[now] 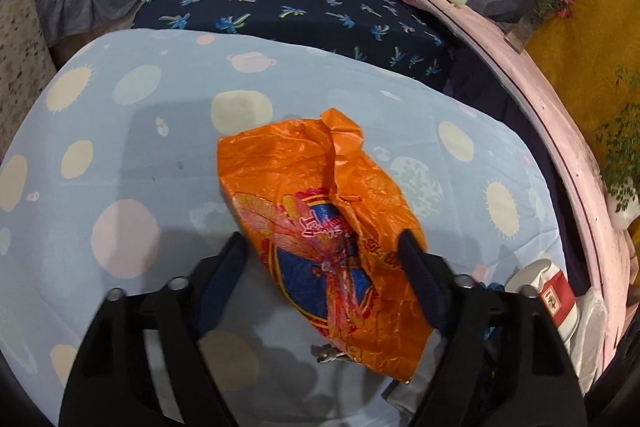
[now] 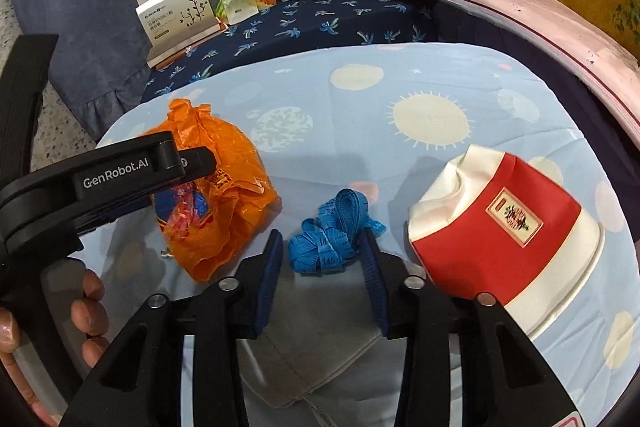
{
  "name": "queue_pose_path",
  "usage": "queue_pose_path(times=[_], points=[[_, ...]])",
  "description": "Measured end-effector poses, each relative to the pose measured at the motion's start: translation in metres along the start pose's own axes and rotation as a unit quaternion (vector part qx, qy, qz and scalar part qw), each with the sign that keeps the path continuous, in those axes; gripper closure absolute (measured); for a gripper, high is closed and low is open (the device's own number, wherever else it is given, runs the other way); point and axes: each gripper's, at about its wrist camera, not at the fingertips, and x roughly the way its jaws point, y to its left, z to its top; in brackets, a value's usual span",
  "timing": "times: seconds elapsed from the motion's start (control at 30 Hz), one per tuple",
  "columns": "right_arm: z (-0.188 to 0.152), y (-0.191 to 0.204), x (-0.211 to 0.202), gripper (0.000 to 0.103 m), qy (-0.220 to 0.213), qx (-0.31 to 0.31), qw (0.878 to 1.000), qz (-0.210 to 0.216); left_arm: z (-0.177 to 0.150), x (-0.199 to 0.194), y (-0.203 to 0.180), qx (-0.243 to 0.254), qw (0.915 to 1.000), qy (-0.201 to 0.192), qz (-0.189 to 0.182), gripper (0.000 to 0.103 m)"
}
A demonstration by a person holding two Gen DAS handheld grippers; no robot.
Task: Collect trash
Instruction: 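Grasp the orange bag with the left gripper while the right gripper grasps the blue cord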
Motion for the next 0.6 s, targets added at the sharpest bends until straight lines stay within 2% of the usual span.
queue_pose_path(times=[0.07, 0.1, 0.17, 0.33, 0.6], points=[[-0.001, -0.001, -0.001, 0.071, -0.003, 0.001, 1.0, 0.003, -0.001, 0.0, -0.005, 0.012, 0.9999, -0.001, -0.002, 0.058], [-0.001, -0.001, -0.001, 0.072, -0.003, 0.001, 1.0, 0.004, -0.001, 0.001, -0.007, 0.015, 0.9999, 0.001, -0.005, 0.062], [-0.001, -0.002, -0.004, 0.073, -0.005, 0.002, 1.0, 0.005, -0.002, 0.002, -0.01, 0.021, 0.9997, 0.005, -0.009, 0.096], [0.001, -0.004, -0.026, 0.074, -0.025, 0.006, 1.0, 0.009, -0.006, -0.013, -0.018, 0.029, 0.9995, -0.009, -0.008, 0.1], [0.004, -0.017, -0.079, 0.074, -0.069, 0.018, 0.997, 0.008, -0.002, -0.068, -0.046, 0.046, 0.9971, -0.054, -0.027, 0.101]])
